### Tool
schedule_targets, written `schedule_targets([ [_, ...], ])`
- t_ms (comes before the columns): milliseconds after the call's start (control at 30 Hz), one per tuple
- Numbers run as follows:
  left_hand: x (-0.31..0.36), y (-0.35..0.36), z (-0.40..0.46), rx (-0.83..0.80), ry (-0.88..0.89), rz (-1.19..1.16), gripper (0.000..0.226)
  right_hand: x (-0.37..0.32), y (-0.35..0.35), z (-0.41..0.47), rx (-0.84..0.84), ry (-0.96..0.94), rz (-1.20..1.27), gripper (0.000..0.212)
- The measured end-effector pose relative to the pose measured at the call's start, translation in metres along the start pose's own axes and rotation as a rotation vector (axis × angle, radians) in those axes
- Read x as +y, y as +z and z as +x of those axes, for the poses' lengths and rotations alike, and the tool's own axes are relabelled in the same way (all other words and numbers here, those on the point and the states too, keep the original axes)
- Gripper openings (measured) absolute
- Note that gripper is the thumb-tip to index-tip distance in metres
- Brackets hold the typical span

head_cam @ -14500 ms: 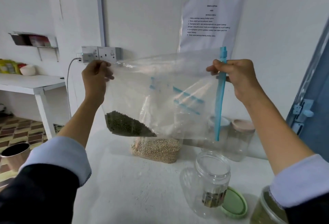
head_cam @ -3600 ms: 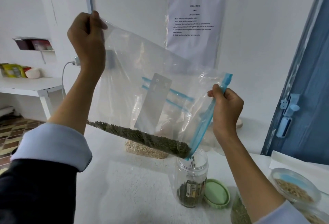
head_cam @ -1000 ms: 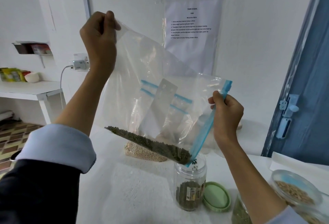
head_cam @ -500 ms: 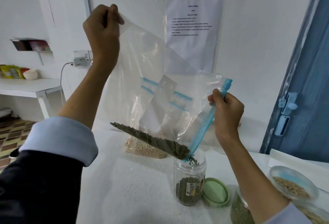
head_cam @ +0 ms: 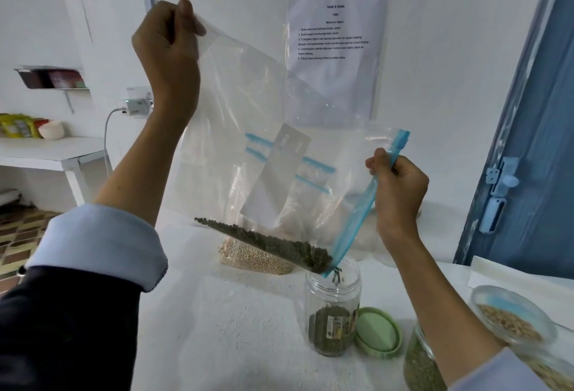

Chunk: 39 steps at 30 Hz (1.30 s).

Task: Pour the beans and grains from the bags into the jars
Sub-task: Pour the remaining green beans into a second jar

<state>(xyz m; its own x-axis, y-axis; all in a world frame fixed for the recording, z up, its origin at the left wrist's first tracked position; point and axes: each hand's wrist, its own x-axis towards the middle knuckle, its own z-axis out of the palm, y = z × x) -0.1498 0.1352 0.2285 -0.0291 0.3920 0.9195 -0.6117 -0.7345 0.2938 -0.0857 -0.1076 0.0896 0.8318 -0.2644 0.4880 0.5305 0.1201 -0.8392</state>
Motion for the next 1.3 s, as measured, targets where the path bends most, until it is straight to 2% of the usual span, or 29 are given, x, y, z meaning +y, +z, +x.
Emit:
schedule_targets([
  [467, 0.004, -0.004, -0.002, -0.021, -0.029, -0.014, 0.032, -0.005, -0.002, -0.004, -0.051, 0.031, 0.025, 0.022],
  [567, 0.006, -0.005, -0.002, -0.020, -0.031, -0.026, 0.033, -0.007, -0.004, -0.004, 0.001, 0.031, 0.047, 0.025],
  [833, 0.008, -0.006, -0.002, -0.043, -0.022, -0.040, 0.033, -0.010, -0.006, -0.006, -0.012, 0.083, 0.088, 0.029],
  [933, 0.009, -0.007, -0.002, -0.046, -0.033, -0.044, 0.034, -0.008, -0.007, -0.005, 0.036, 0.073, 0.099, 0.029],
  [1067, 0.010, -0.006, -0.003, -0.065, -0.039, -0.023, 0.033, -0.006, -0.007, -0.006, -0.020, 0.087, 0.081, 0.028],
  [1300, 0.009, -0.001, -0.004, -0.085, -0.040, 0.019, 0.032, 0.001, -0.012, -0.003, 0.047, 0.118, 0.134, 0.030],
])
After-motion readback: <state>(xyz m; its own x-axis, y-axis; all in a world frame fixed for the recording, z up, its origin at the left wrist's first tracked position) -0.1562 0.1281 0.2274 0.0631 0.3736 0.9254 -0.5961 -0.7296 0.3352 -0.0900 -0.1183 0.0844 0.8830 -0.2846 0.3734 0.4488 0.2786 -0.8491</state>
